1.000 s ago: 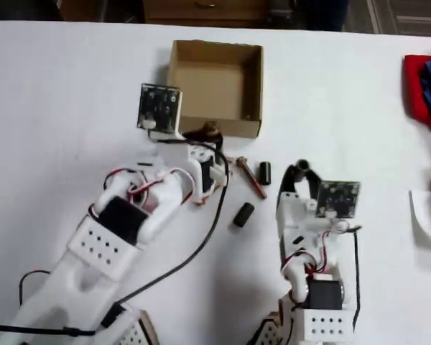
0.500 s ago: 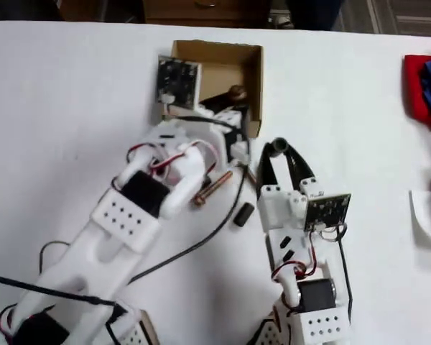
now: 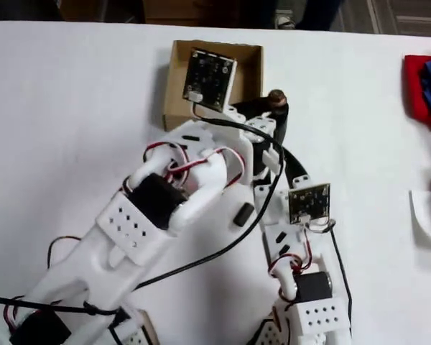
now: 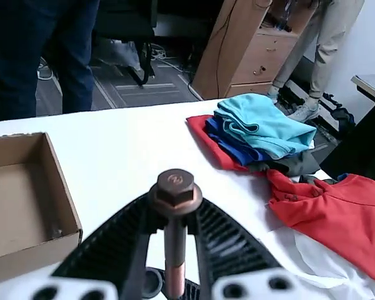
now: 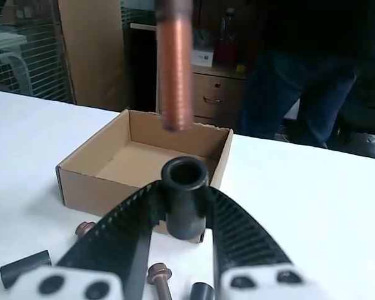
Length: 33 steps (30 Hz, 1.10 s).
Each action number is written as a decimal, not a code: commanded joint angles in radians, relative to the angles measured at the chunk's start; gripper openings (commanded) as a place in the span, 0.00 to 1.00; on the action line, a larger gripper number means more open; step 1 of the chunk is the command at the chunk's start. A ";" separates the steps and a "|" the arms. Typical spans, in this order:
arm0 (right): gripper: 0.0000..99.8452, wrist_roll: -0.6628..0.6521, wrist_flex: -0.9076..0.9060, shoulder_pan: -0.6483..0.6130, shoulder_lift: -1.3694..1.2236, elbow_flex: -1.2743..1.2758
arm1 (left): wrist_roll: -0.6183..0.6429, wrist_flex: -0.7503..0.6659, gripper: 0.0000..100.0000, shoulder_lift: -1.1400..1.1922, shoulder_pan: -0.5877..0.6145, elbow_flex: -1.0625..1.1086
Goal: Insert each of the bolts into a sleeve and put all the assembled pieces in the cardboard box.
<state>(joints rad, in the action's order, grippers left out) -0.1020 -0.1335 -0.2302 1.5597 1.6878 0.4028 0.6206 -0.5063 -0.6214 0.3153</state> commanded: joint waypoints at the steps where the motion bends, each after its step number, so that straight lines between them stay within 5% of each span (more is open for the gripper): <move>1: 0.02 -0.009 0.028 -0.007 -0.008 0.009 | 0.000 -0.071 0.02 -0.003 0.000 0.048; 9: 0.02 -0.008 0.028 -0.007 -0.008 0.009 | -0.137 -0.204 0.02 -0.003 0.008 0.193; 33: 0.02 -0.009 0.021 -0.059 -0.015 0.011 | -0.133 -0.241 0.02 0.130 0.051 0.038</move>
<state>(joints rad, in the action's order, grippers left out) -0.1020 -0.1304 -0.2808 1.5474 1.6878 0.2754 0.4043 -0.3759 -0.5738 0.4242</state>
